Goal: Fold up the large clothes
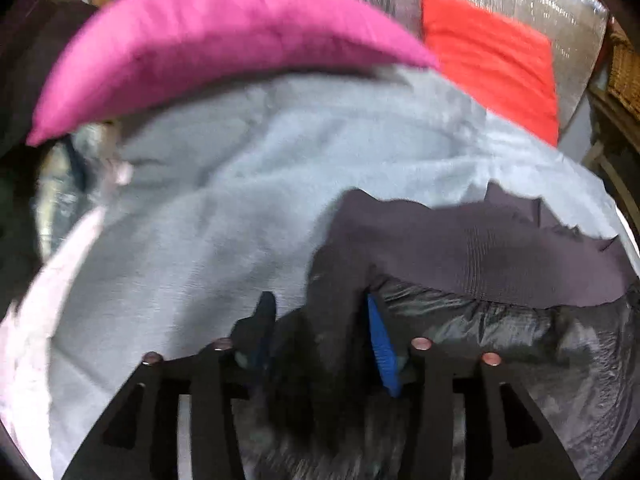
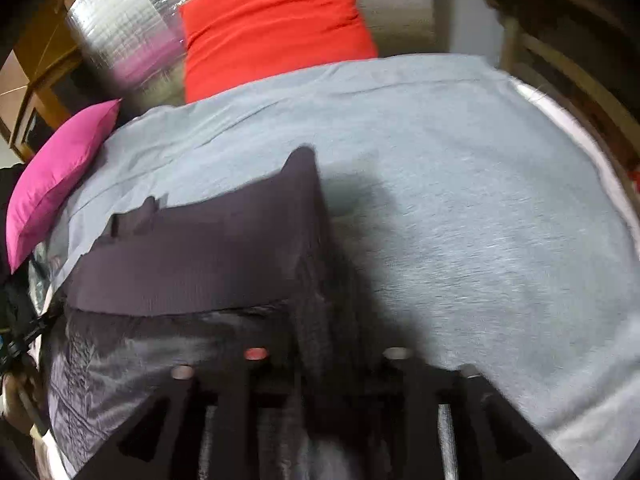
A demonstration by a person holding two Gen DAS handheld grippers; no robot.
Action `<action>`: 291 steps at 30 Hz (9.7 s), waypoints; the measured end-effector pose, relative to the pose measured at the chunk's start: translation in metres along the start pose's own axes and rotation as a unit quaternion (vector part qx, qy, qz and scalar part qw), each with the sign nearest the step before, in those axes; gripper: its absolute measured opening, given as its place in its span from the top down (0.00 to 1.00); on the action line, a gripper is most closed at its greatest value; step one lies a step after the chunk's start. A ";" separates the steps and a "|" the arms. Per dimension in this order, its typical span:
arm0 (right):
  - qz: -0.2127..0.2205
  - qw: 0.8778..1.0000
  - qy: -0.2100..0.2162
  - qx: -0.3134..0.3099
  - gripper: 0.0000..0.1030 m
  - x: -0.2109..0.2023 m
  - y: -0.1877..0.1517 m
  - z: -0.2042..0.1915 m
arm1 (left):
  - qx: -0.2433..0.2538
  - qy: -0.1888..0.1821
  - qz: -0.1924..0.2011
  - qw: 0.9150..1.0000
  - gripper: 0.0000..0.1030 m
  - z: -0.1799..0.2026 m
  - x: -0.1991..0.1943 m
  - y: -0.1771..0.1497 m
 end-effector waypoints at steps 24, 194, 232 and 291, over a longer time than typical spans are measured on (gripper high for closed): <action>0.114 0.992 0.028 -0.042 0.20 -0.149 -0.146 -0.022 | -0.054 0.010 0.075 0.996 0.18 -0.047 -0.159 -0.170; 0.000 0.999 -0.002 -0.040 0.40 -0.105 -0.124 0.051 | 0.048 -0.021 -0.014 0.999 0.55 0.023 -0.130 -0.127; 0.170 0.981 -0.037 -0.087 0.23 -0.214 -0.264 -0.026 | 0.007 -0.008 0.045 0.999 0.21 0.084 -0.213 -0.253; 0.158 0.982 -0.049 -0.093 0.10 -0.266 -0.337 -0.084 | 0.061 -0.021 0.101 0.993 0.07 0.143 -0.320 -0.277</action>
Point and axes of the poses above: each gripper's, at about its wrist camera, not at the fingertips, and x roughly the way its jaws point, z to its right, y to its top, the point moved 2 cm from there along x, roughly the way its jaws point, and after that the axes turned 1 degree about -y, right-handed, at the moved point
